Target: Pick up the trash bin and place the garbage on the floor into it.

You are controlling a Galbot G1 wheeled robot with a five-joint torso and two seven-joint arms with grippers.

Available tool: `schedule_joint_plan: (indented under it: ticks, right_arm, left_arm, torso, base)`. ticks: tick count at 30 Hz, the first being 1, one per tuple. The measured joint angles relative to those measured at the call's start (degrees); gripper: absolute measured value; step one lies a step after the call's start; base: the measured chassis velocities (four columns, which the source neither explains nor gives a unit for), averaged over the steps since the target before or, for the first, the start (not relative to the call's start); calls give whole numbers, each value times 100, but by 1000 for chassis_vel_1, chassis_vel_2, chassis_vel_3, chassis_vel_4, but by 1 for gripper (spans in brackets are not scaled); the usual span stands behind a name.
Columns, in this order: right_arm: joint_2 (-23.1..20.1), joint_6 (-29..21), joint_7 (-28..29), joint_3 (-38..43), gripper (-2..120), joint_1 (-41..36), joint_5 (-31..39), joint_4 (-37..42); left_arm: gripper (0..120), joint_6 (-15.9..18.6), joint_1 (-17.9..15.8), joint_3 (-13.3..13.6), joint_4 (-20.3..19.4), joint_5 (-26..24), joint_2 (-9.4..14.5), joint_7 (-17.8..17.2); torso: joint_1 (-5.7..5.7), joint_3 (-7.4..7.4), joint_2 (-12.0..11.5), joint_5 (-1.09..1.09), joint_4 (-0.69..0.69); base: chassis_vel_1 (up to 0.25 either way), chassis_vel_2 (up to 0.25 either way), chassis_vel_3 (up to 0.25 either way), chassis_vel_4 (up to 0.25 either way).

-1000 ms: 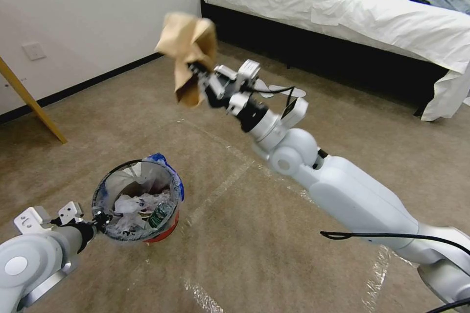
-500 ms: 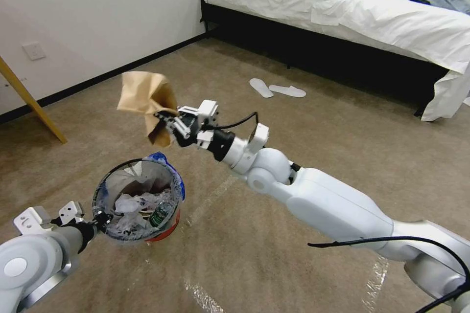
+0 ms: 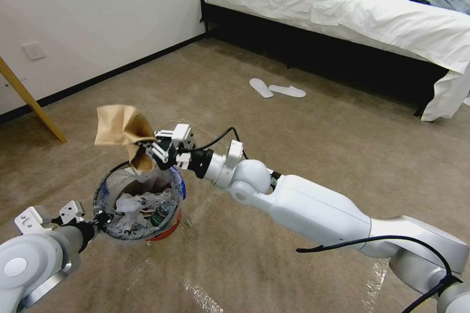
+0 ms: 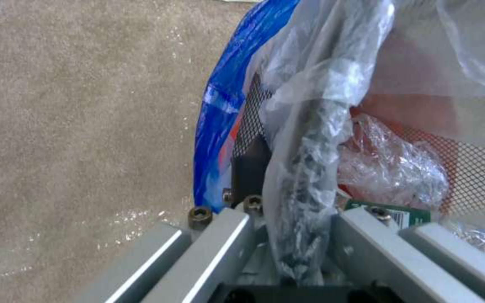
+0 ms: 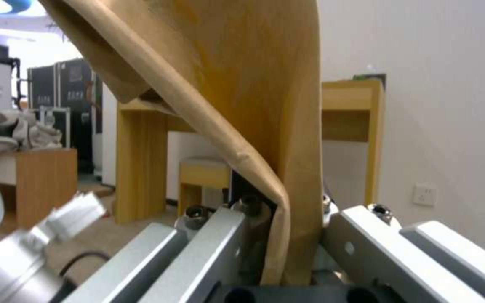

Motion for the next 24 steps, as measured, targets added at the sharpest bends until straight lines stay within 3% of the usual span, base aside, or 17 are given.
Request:
schedule_joint_plan:
  ticks: [24]
  right_arm:
    - [345, 211, 26, -681, 0, -120, -478, -814]
  left_arm:
    - [0, 13, 68, -87, -214, -97, -7, -36]
  torso:
    - [0, 0, 0, 1, 0]
  base:
    - [0, 0, 0, 0]
